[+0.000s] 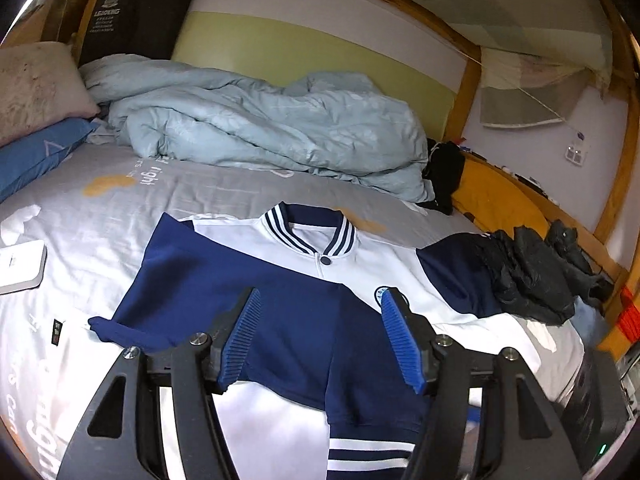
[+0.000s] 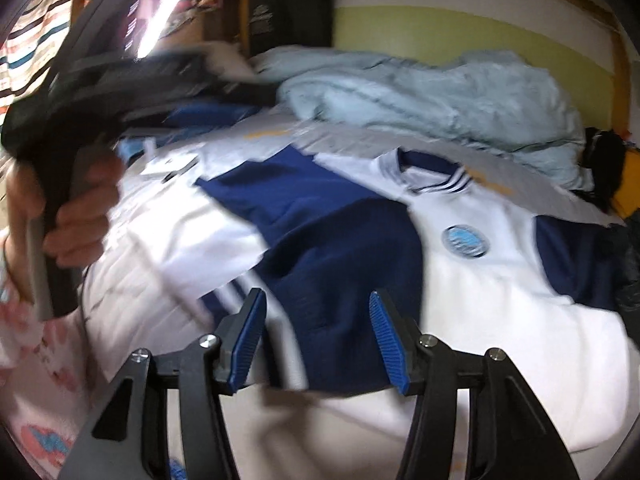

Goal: Fold large clothes
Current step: 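Grasp the striped cuff of the other navy sleeve with the right gripper, then fold the held navy sleeve across the jacket body with the right gripper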

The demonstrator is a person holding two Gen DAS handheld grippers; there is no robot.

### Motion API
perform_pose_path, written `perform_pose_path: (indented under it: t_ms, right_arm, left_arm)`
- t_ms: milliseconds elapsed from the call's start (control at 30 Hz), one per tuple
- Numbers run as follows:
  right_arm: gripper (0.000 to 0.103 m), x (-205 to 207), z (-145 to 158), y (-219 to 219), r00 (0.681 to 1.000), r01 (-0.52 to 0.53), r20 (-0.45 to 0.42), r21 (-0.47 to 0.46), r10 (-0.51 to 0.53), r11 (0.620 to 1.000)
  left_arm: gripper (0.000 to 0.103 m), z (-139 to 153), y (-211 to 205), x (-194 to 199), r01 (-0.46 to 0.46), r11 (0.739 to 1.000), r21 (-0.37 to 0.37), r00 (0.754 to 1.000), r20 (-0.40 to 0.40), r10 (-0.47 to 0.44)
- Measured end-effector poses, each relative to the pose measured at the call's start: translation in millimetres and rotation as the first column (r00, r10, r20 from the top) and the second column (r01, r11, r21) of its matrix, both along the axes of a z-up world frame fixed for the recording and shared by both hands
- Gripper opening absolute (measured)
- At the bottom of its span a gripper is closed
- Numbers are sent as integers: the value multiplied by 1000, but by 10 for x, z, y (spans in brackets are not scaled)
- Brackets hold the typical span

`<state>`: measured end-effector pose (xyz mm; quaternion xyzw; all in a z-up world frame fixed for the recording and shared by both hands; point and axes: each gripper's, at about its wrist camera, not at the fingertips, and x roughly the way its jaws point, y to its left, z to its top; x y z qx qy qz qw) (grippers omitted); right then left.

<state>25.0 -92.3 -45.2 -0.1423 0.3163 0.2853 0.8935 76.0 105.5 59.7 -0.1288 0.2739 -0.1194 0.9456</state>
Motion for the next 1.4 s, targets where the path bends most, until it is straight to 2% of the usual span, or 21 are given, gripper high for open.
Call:
perform_pose_path:
  t_ms: [100,233,367,400,433,500,533,567,633,700,800,833,967,1067,1167,1267,1333,1400]
  right_arm:
    - [51,-95,-55,55,1000,-7,26,-22,7,1000]
    - [51,-205,-16,63,1000,-12,16,22,11,1000]
    - [49,-249,-180,231,998,-20,51,-107,26,994]
    - [43,-217,-236,241,999,-6,49,-135,12,991]
    - [30,-174,-246,210,1000,-6,27,-123,10,992]
    - [18,-34,-155,57,999,28,-20,-39,-29,999]
    - [8,8,-81,-4,998,58,-1,-26,-58,998]
    - [6,56,2,-70,996,90,32,-21,-89,996]
    - [5,202,188,-270,979,178,98,-2,-177,984]
    - [5,401,346,-531,951,288,104,37,-291,957]
    - [5,679,517,-999,890,444,65,98,-451,891]
    - [5,783,556,-1184,861,498,51,108,-505,860]
    - [2,1097,517,-1582,786,617,-37,104,-617,780]
    - [2,1292,348,-1793,738,673,-153,94,-658,733]
    - [2,1406,259,-1921,714,694,-239,121,-657,710]
    - [2,1413,271,-1941,717,692,-264,157,-645,705]
    - [2,1432,324,-1883,732,678,-225,156,-642,718]
    - [2,1510,378,-1724,755,655,-149,123,-639,745]
  left_arm:
    - [62,7,16,-13,-3,1000,12,1000,4,3]
    - [63,20,-25,-19,-2,1000,29,1000,11,2]
    - [64,-7,-27,-2,-5,999,32,1000,3,5]
    - [64,-21,-30,5,-8,999,34,1000,-3,8]
    - [64,-33,-36,13,-10,999,39,1000,-10,10]
    - [64,-47,-43,17,-16,999,49,1000,-13,16]
    - [64,-46,-42,9,-15,999,50,1000,-8,16]
    - [64,-46,-35,6,-9,999,42,1000,-5,9]
    - [65,-48,-10,5,3,1000,15,1000,-7,-2]
    - [65,-55,3,17,-7,1000,12,1000,-13,8]
    - [65,-67,17,33,-19,1000,10,1000,-17,19]
    - [65,-72,18,39,-21,1000,9,1000,-20,21]
    - [65,-106,3,68,-34,999,20,999,-36,35]
    - [65,-131,-11,78,-44,998,38,998,-41,45]
    - [65,-139,-30,73,-49,997,64,998,-38,51]
    - [65,-148,-28,73,-55,995,78,998,-38,58]
    - [65,-163,-16,85,-69,993,92,996,-43,74]
    - [65,-192,7,112,-86,991,105,995,-50,92]
